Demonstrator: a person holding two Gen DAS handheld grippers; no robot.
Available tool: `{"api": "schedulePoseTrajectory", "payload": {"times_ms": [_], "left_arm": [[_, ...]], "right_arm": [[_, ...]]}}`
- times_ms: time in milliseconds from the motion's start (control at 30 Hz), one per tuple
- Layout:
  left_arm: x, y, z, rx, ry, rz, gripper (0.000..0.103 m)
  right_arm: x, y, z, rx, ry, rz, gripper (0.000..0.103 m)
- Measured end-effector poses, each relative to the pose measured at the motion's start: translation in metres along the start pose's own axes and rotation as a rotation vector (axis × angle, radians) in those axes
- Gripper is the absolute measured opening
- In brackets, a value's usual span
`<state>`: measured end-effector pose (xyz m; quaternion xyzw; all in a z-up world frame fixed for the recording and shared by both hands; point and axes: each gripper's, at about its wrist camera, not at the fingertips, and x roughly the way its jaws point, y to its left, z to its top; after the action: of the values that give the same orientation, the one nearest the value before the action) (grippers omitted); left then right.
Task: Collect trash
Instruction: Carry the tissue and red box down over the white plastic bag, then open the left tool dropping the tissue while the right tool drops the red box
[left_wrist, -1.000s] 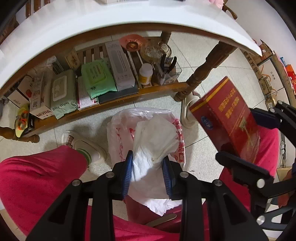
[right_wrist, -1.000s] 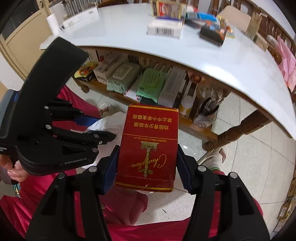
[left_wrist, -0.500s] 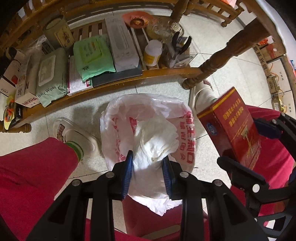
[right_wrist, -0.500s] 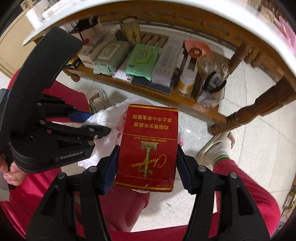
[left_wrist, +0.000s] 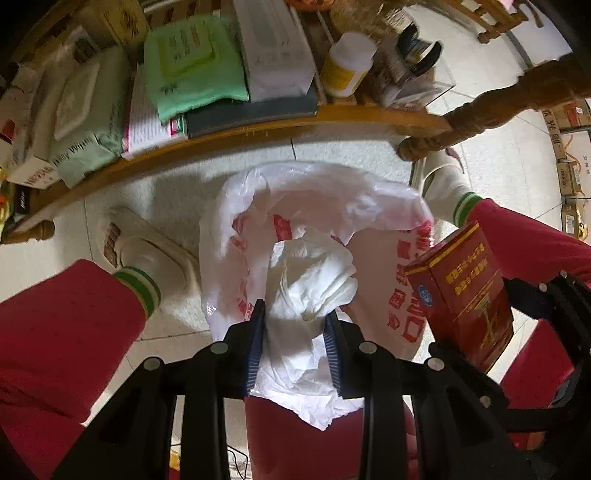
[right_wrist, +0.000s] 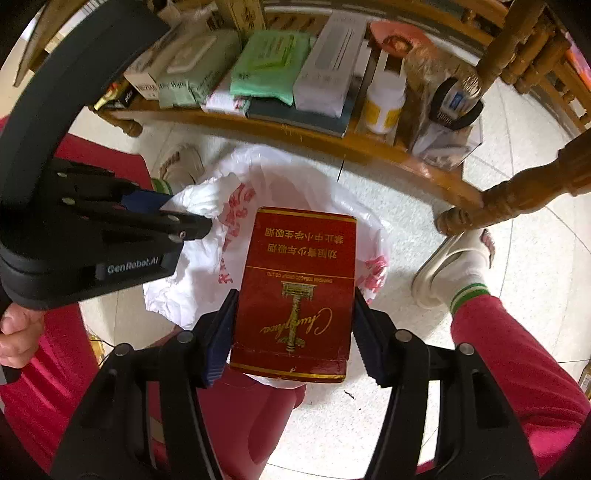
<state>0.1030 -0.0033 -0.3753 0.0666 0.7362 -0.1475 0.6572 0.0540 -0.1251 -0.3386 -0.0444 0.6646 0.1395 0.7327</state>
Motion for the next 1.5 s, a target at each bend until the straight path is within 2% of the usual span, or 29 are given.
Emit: {"api": "schedulePoseTrajectory", "payload": {"times_ms": [433,1000,1200,1333,1500], "left_arm": [[0.041,0.008,0.011,-0.033,0.110,-0.015,0.030],[0.061,0.006,0.018,-0.023,0.148,0.025,0.032],[0.062,0.006,0.019,-0.019,0.157,0.047,0.053],[0.062,0.005,0.018,-0.011,0.155,0.055,0.062],[0.062,0.005,0.017,-0.007,0.157,0.045,0.071]], "right_arm": [[0.054,-0.005,0.003,0.038,0.114,0.042,0.058],[0.072,-0.001,0.006,0.030,0.155,0.062,0.058],[0.073,0.001,0.007,0.034,0.157,0.062,0.058],[0.073,-0.001,0.007,0.047,0.155,0.059,0.069],[0.072,-0.002,0.008,0.051,0.152,0.061,0.069]]}}
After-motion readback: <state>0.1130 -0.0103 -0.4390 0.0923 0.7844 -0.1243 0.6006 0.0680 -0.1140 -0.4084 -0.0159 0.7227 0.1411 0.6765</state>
